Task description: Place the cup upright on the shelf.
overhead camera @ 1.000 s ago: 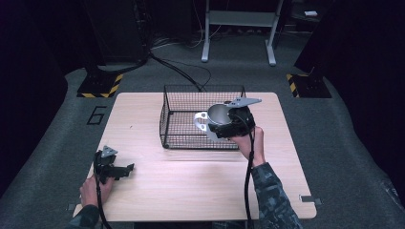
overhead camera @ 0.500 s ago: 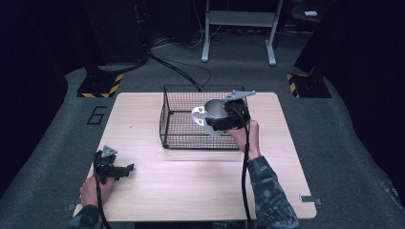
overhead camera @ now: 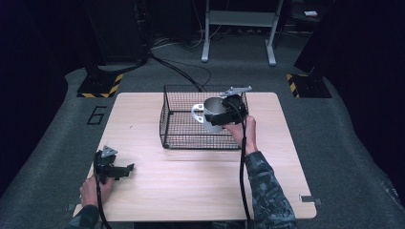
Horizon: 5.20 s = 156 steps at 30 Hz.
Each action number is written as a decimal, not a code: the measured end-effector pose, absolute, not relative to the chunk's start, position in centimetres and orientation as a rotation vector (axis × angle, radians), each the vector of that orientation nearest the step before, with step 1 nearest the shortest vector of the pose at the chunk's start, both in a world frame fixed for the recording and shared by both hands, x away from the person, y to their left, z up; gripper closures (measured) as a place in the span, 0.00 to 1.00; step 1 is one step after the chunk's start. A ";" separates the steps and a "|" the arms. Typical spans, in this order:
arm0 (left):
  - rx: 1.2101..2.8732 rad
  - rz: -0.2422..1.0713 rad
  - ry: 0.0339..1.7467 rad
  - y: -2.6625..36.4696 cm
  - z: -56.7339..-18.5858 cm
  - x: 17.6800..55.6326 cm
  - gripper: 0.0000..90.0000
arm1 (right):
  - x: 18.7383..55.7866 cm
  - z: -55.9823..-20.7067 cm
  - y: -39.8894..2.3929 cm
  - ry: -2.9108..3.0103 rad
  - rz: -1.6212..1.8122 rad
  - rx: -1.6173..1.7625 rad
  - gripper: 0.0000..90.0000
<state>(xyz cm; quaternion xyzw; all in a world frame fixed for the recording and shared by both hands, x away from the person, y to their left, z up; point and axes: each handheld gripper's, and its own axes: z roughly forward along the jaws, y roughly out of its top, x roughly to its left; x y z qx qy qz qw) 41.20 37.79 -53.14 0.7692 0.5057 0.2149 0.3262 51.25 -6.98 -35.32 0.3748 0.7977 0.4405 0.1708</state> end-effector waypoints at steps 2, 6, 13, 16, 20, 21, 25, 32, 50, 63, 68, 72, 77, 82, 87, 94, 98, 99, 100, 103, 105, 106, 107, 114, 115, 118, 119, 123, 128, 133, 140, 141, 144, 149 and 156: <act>2.016 0.562 1.326 37.8 -53.1 41.2 0.00 | 51.5 -35.5 -6.9 2.263 1.245 1.074 0.08; 2.010 0.566 1.326 37.8 -53.2 41.2 0.00 | 52.1 -35.7 -6.9 2.269 1.227 1.089 0.08; 2.014 0.564 1.326 37.8 -53.1 41.2 0.00 | 53.2 -36.4 -6.7 2.276 1.211 1.119 0.08; 2.027 0.563 1.321 37.9 -53.1 41.2 0.00 | 53.6 -36.7 -6.5 2.279 1.199 1.132 0.08; 2.027 0.562 1.320 37.8 -53.1 41.2 0.00 | 54.3 -37.1 -6.2 2.289 1.181 1.144 0.08; 2.024 0.565 1.320 37.8 -53.1 41.2 0.00 | 54.4 -37.2 -6.1 2.295 1.168 1.143 0.08; 2.028 0.562 1.319 37.9 -53.1 41.2 0.00 | 55.0 -38.0 -5.6 2.297 1.168 1.163 0.08; 2.024 0.566 1.320 37.8 -53.1 41.2 0.00 | 56.0 -39.1 -5.1 2.321 1.137 1.165 0.08; 2.014 0.562 1.326 37.8 -53.1 41.2 0.00 | 57.9 -40.7 -3.9 2.359 1.078 1.200 0.08; 2.015 0.565 1.326 37.8 -53.1 41.2 0.00 | 58.7 -41.5 -3.5 2.384 1.036 1.224 0.08; 2.015 0.563 1.326 37.8 -53.1 41.2 0.00 | 59.0 -41.9 -3.3 2.397 1.019 1.230 0.08; 2.017 0.564 1.325 37.8 -53.1 41.2 0.00 | 59.2 -42.1 -3.1 2.406 1.013 1.235 0.08; 2.016 0.564 1.326 37.8 -53.1 41.2 0.00 | 59.5 -42.1 -3.0 2.418 0.992 1.233 0.08; 2.028 0.562 1.320 37.9 -53.1 41.2 0.00 | 59.6 -42.3 -2.8 2.422 0.984 1.254 0.08; 2.029 0.562 1.320 37.9 -53.1 41.2 0.00 | 59.6 -42.5 -2.6 2.430 0.965 1.252 0.08; 2.027 0.563 1.320 37.8 -53.1 41.2 0.00 | 59.8 -42.8 -2.2 2.453 0.932 1.244 0.08; 2.028 0.564 1.321 37.9 -53.1 41.2 0.00 | 59.9 -43.0 -2.1 2.467 0.910 1.253 0.08; 2.028 0.564 1.321 37.9 -53.1 41.2 0.00 | 60.0 -43.1 -2.1 2.471 0.911 1.258 0.08; 2.025 0.567 1.320 37.8 -53.1 41.2 0.00 | 60.0 -43.2 -2.1 2.473 0.907 1.255 0.08; 2.028 0.563 1.320 37.9 -53.1 41.2 0.00 | 60.1 -43.3 -1.9 2.473 0.905 1.264 0.08; 2.028 0.564 1.320 37.9 -53.1 41.2 0.00 | 60.3 -43.4 -1.9 2.474 0.907 1.261 0.08; 2.028 0.562 1.320 37.9 -53.1 41.2 0.00 | 60.4 -43.3 -1.9 2.496 0.888 1.262 0.08; 2.028 0.564 1.320 37.9 -53.1 41.2 0.00 | 60.4 -43.3 -1.9 2.499 0.876 1.267 0.08; 2.029 0.563 1.319 37.9 -53.1 41.2 0.00 | 60.9 -43.2 -1.8 2.504 0.859 1.270 0.08; 2.029 0.562 1.319 37.9 -53.1 41.2 0.00 | 60.9 -43.2 -1.7 2.505 0.858 1.270 0.08; 2.029 0.561 1.319 37.9 -53.1 41.2 0.00 | 61.0 -43.2 -1.8 2.509 0.858 1.265 0.08; 2.029 0.561 1.319 37.9 -53.1 41.2 0.00 | 61.0 -43.2 -1.8 2.508 0.860 1.268 0.08; 2.030 0.562 1.319 37.9 -53.1 41.2 0.00 | 61.1 -43.3 -1.9 2.511 0.861 1.268 0.08; 2.030 0.562 1.319 37.9 -53.1 41.2 0.00 | 61.0 -43.3 -2.1 2.515 0.868 1.278 0.08; 2.030 0.562 1.319 37.9 -53.1 41.2 0.00 | 60.8 -43.4 -2.2 2.538 0.843 1.239 0.08; 2.029 0.560 1.319 37.9 -53.1 41.2 0.00 | 60.2 -43.4 -2.5 2.545 0.824 1.231 0.07; 2.030 0.561 1.319 37.9 -53.1 41.2 0.00 | 60.2 -43.3 -2.4 2.546 0.813 1.232 0.07; 2.028 0.563 1.320 37.9 -53.1 41.2 0.00 | 60.1 -43.3 -2.3 2.566 0.774 1.226 0.07; 2.016 0.563 1.326 37.8 -53.1 41.2 0.00 | 60.1 -43.3 -2.3 2.602 0.762 1.215 0.03; 2.017 0.563 1.324 37.8 -53.1 41.2 0.00 | 59.8 -42.8 -2.3 2.612 0.793 1.218 0.00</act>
